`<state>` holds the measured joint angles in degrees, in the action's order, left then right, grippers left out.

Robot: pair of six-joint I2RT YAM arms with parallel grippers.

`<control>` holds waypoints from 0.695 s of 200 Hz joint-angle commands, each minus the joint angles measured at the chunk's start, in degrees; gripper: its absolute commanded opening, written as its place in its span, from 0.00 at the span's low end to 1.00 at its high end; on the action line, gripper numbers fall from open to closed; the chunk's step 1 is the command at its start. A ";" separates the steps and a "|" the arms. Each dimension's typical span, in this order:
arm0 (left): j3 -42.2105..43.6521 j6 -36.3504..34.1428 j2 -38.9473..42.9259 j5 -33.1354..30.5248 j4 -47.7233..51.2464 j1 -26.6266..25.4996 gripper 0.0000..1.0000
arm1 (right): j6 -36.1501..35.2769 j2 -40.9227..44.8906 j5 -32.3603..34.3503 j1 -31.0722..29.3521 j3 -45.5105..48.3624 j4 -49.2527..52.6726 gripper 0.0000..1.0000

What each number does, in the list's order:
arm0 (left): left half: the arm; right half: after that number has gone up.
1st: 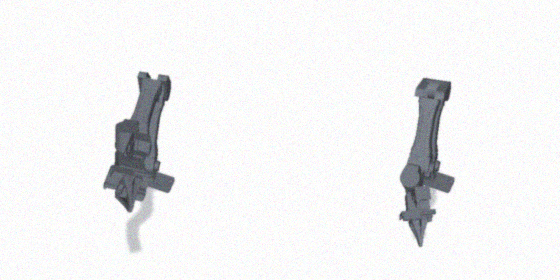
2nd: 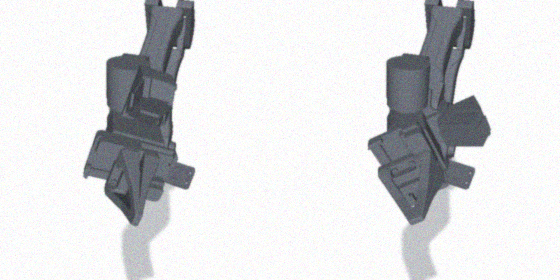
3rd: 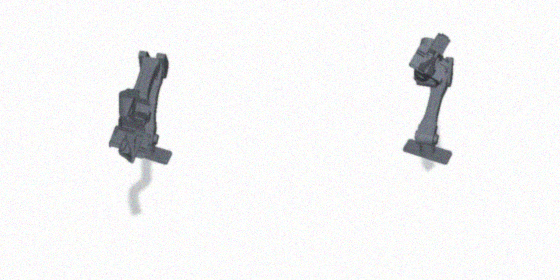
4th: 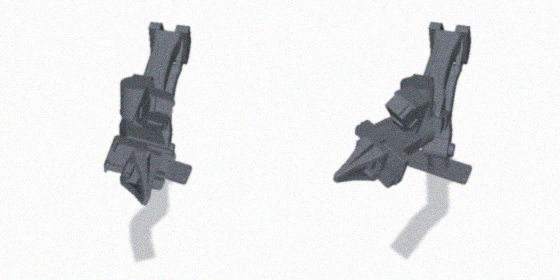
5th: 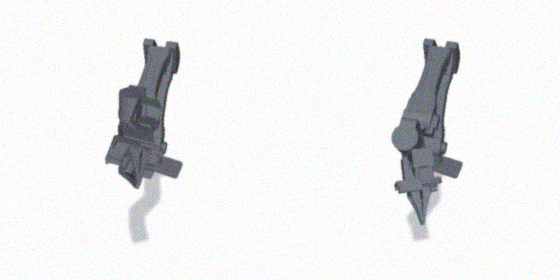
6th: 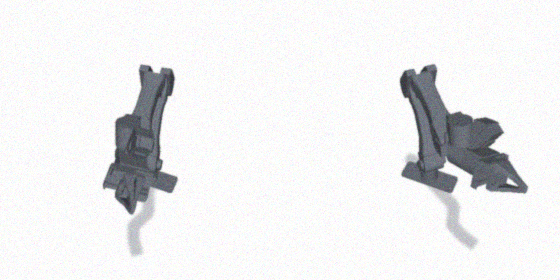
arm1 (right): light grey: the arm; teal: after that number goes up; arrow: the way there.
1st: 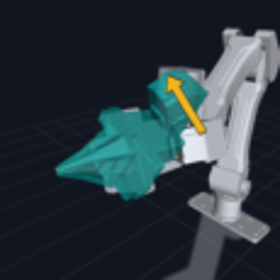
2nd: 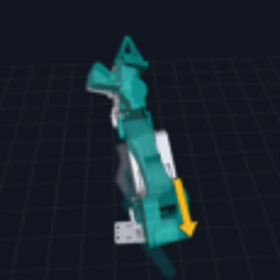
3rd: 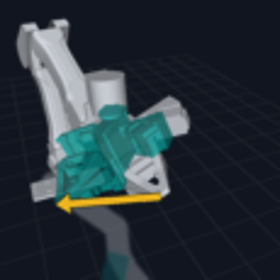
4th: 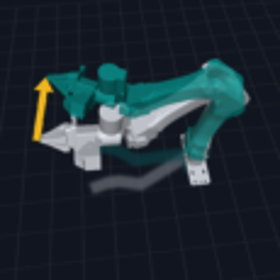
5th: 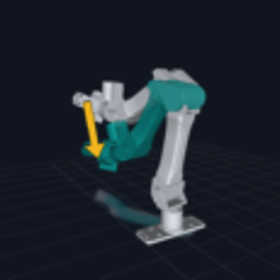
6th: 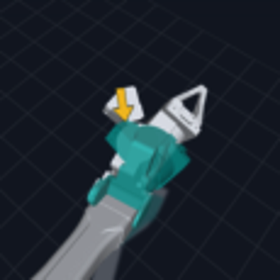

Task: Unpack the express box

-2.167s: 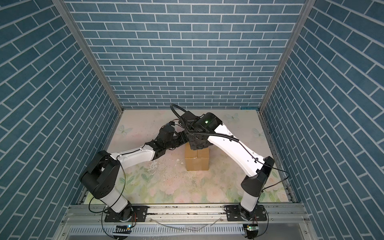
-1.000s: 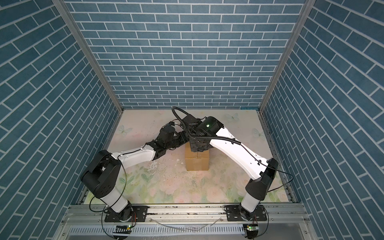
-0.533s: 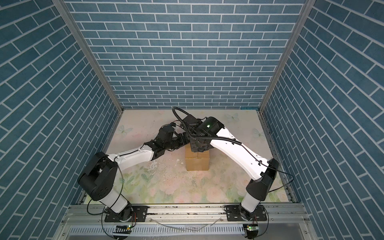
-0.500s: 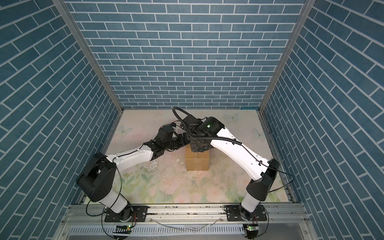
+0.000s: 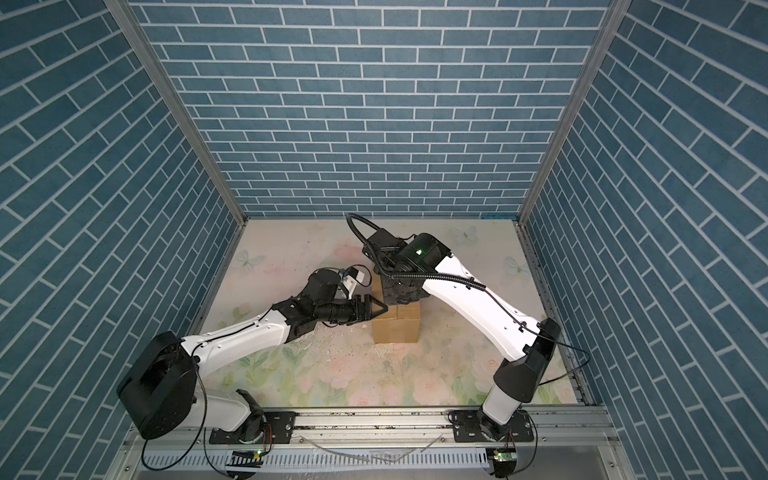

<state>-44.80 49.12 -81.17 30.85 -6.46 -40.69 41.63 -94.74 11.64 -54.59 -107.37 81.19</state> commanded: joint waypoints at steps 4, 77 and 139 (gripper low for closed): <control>2.67 3.72 -1.45 -2.99 -6.71 -2.02 0.77 | 0.36 -1.33 -6.09 -0.12 1.60 4.97 0.00; 6.32 10.35 -1.49 -19.37 -12.57 -5.79 0.75 | 0.41 -1.77 -8.39 -0.25 -0.70 7.18 0.00; 4.98 12.26 -2.97 -26.98 -11.01 -6.26 0.74 | 0.26 -1.25 -9.33 -0.73 -1.04 10.48 0.00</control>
<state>-39.66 60.62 -81.84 9.87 -20.62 -46.78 41.71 -94.98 10.83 -54.06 -108.16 83.72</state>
